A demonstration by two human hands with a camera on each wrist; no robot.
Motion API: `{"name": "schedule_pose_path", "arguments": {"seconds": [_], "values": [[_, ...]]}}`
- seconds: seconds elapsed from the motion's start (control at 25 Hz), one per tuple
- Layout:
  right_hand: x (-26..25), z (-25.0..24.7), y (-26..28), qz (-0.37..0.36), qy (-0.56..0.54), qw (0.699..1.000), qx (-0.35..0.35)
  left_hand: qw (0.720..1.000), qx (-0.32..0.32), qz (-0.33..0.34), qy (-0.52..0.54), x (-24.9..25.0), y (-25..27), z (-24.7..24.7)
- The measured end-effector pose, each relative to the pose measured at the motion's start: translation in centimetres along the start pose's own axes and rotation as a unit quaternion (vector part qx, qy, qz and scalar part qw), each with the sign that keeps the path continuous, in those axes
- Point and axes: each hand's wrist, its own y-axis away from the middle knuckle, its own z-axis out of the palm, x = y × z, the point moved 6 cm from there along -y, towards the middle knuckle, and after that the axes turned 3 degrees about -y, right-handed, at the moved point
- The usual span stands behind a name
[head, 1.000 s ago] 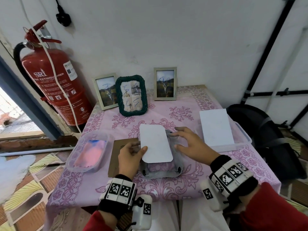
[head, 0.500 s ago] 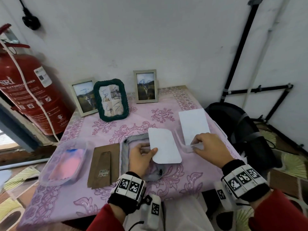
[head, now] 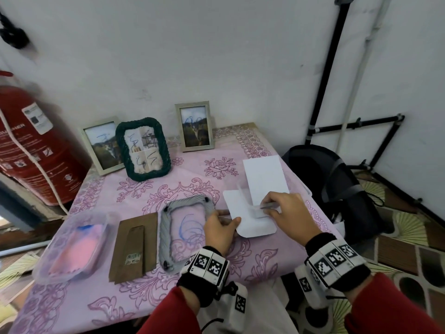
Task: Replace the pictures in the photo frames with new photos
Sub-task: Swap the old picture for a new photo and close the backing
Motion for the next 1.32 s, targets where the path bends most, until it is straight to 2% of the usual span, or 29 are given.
{"name": "schedule_pose_path", "arguments": {"seconds": [0.16,0.52,0.72,0.8,0.88,0.96,1.08,1.2,1.32], "values": [[0.3,0.9,0.6,-0.003,0.022,1.0,-0.016,0.999,-0.018,0.001,-0.03,0.2,0.1,0.4],[0.8,1.5,0.5,0.019,0.047,0.998,-0.022,0.981,-0.039,0.082,-0.169,1.7,1.0,-0.2],[0.6,1.7,0.5,0.035,0.055,0.997,-0.049,0.981,-0.047,0.107,-0.158,2.4,1.5,-0.8],[0.5,1.5,0.3,0.055,-0.002,0.997,-0.054,0.981,-0.037,0.121,-0.144,2.7,1.5,-1.2],[0.5,0.7,-0.1,0.089,-0.104,0.99,-0.018,0.98,-0.021,0.147,-0.129,3.4,1.4,-1.4],[0.6,-0.5,-0.8,0.104,-0.132,0.985,0.044,0.978,-0.009,0.175,-0.114,4.6,1.3,-1.2],[1.2,-2.1,-2.0,0.112,-0.073,0.986,0.096,0.972,-0.009,0.203,-0.121,6.4,0.5,-0.3],[2.5,-3.1,-3.2,0.151,-0.03,0.983,0.103,0.96,-0.014,0.215,-0.179,7.7,-1.0,0.8],[3.3,-3.3,-4.6,0.173,-0.014,0.98,0.093,0.952,-0.023,0.193,-0.238,8.3,-3.2,1.8]]}}
